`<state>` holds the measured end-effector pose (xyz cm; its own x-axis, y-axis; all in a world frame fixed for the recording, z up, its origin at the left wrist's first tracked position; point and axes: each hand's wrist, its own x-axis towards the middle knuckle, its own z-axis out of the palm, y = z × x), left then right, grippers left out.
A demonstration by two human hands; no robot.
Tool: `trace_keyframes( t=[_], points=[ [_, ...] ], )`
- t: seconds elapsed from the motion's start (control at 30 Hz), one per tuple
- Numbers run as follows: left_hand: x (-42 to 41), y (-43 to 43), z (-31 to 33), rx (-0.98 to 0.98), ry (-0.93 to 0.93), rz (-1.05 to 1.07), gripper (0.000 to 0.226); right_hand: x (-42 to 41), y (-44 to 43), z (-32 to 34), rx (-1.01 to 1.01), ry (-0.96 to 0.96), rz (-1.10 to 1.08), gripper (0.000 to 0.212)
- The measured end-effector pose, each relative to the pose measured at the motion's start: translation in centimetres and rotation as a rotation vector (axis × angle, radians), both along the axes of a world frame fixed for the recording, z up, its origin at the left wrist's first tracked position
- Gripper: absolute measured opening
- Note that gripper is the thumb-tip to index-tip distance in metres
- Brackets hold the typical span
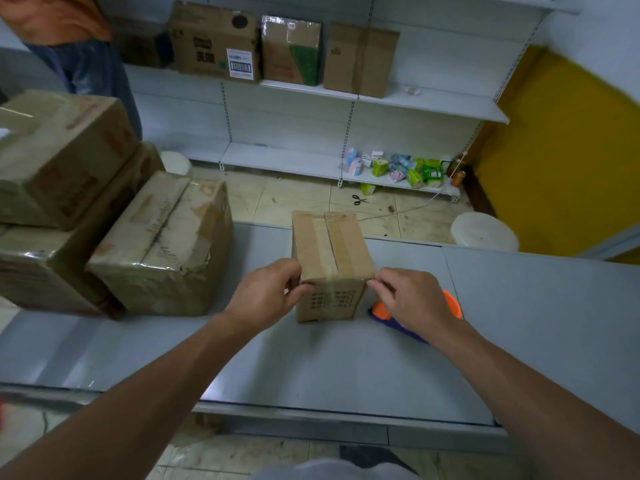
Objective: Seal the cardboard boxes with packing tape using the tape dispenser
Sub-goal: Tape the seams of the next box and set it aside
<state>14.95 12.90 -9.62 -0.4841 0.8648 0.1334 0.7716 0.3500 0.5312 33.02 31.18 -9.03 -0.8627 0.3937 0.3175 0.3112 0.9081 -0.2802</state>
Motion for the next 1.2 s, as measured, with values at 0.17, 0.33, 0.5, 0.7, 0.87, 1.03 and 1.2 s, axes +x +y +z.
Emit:
trace_keyframes(
  t=[0.17,0.33,0.5,0.7,0.87,1.03,1.2],
  points=[
    [0.4,-0.3,0.3,-0.099,-0.145,0.033,0.033,0.1,-0.2,1.6,-0.155,-0.132,-0.066,0.028],
    [0.8,1.2,-0.7,-0.168,-0.061,0.159,0.062,-1.9,-0.4,2.6,0.02,-0.28,-0.178,0.053],
    [1.5,0.6,-1.2,-0.068,-0.113,0.12,0.041,-0.9,-0.3,1.0,-0.122,-0.09,-0.124,0.04],
    [0.3,1.0,0.4,-0.242,0.012,0.02,0.078,-1.8,0.0,2.8,-0.107,-0.302,-0.195,0.06],
    [-0.4,1.0,-1.1,-0.06,-0.162,0.031,0.086,-1.4,0.6,1.5,-0.375,-0.127,-0.06,0.044],
    [-2.1,-0.2,-2.7,0.057,-0.285,-0.08,0.064,-0.2,2.1,0.9,-0.45,-0.17,0.081,0.025],
    [-4.2,-0.1,-1.5,0.076,0.072,-0.309,0.048,-0.8,3.4,1.3,-0.355,-0.232,0.192,0.025]
  ],
)
